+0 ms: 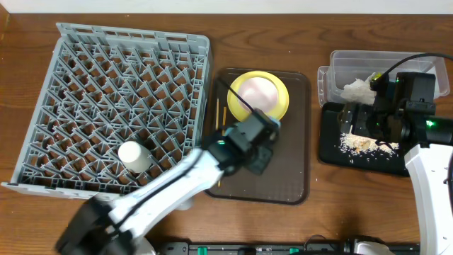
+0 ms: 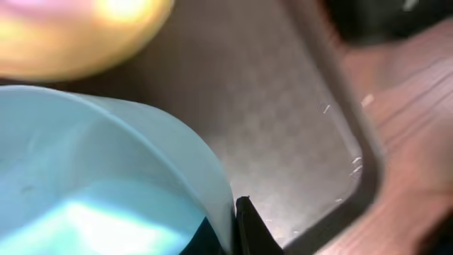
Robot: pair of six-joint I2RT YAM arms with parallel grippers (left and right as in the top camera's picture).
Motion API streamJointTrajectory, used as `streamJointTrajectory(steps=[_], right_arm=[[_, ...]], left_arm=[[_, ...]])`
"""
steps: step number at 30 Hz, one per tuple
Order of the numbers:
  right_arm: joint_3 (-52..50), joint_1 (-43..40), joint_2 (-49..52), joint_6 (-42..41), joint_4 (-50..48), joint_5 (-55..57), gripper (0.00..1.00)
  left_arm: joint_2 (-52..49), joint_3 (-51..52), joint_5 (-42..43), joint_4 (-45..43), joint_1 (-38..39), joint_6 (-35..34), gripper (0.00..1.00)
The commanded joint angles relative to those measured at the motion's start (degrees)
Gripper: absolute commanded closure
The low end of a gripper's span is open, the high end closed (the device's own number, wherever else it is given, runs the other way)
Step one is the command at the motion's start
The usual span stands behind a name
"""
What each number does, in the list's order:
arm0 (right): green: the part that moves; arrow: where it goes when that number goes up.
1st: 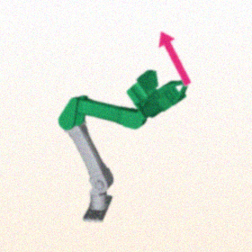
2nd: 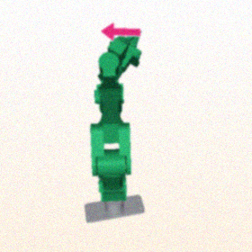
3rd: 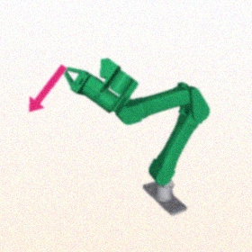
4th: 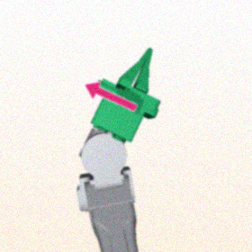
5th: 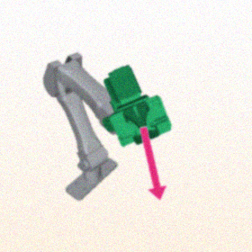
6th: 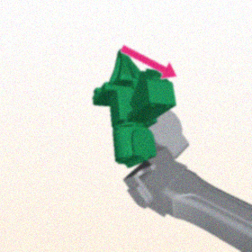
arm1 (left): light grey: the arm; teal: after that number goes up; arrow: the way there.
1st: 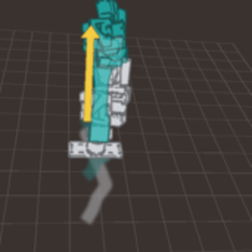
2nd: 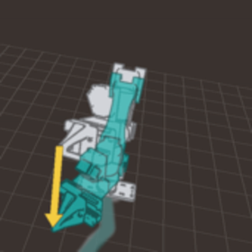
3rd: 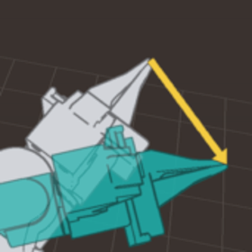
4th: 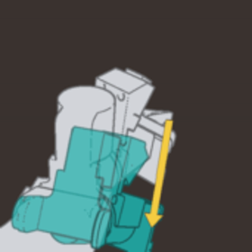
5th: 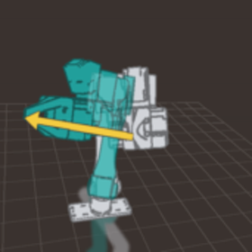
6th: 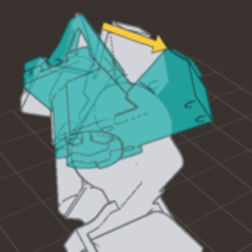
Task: Sort waste into correct bins and load items into the dishwasher
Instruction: 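Carry the light-blue bowl left and place it upright in the dish rack, then release the bowl and withdraw the left gripper from the rack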
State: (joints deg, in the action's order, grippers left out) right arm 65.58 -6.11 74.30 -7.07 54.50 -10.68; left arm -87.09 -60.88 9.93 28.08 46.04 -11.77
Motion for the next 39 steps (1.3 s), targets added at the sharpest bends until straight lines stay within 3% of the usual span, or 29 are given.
streamJointTrajectory(steps=[1, 9, 20, 31, 39], right_arm=[[0.8, -0.5, -0.4, -0.6, 0.2, 0.2, 0.10], [0.8, -0.5, -0.4, -0.6, 0.2, 0.2, 0.10], [0.8, -0.5, -0.4, -0.6, 0.3, 0.2, 0.10], [0.8, -0.5, -0.4, -0.6, 0.6, 0.2, 0.10], [0.8, -0.5, -0.4, -0.6, 1.1, 0.2, 0.10]], left_arm=[[7.1, -1.9, 0.8, 0.1, -5.5, 0.3, 0.94], [14.2, -1.9, 21.0, -0.6, -27.3, 0.4, 0.94], [5.6, -1.9, 56.1, -3.8, -55.5, 0.8, 0.94], [-9.1, -1.9, 74.8, -11.3, -67.4, 0.3, 0.94], [-16.3, -1.9, 77.1, -12.1, -71.6, 0.3, 0.94]])
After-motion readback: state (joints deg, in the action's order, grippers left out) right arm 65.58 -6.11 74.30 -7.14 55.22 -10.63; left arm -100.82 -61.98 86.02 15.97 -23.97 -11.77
